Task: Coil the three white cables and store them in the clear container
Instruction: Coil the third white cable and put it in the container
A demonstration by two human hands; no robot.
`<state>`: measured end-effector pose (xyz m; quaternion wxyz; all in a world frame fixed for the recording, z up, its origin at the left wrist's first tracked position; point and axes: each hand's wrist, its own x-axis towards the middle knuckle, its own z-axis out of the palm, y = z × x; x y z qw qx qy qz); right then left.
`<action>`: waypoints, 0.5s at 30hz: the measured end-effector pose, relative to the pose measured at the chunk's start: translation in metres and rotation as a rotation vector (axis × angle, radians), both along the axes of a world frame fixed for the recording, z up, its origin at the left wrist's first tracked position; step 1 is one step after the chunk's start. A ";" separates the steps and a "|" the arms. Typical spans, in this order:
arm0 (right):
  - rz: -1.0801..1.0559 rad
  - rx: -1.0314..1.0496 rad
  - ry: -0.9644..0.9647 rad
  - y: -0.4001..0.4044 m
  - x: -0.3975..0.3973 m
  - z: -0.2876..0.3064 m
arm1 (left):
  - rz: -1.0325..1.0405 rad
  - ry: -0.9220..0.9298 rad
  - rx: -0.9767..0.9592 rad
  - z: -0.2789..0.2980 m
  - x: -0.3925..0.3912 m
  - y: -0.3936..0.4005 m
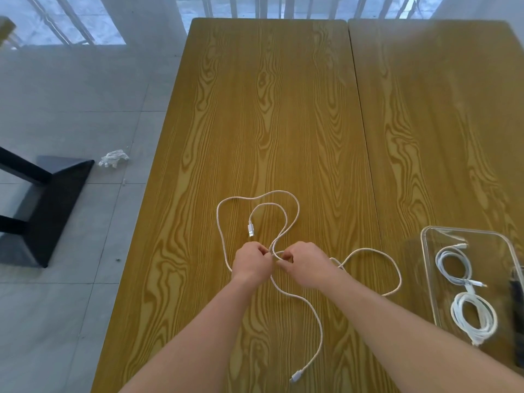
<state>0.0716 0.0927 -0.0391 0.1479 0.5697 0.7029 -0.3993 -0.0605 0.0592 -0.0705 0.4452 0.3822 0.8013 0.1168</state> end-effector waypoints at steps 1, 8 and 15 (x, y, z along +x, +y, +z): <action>-0.003 0.013 0.007 0.000 0.001 0.002 | 0.027 -0.019 0.020 0.001 -0.001 0.001; -0.084 0.024 0.114 -0.001 0.028 0.016 | 0.161 -0.077 0.143 0.010 -0.025 -0.001; -0.267 0.144 0.309 -0.004 0.047 0.045 | 0.250 -0.060 0.143 0.007 -0.033 -0.005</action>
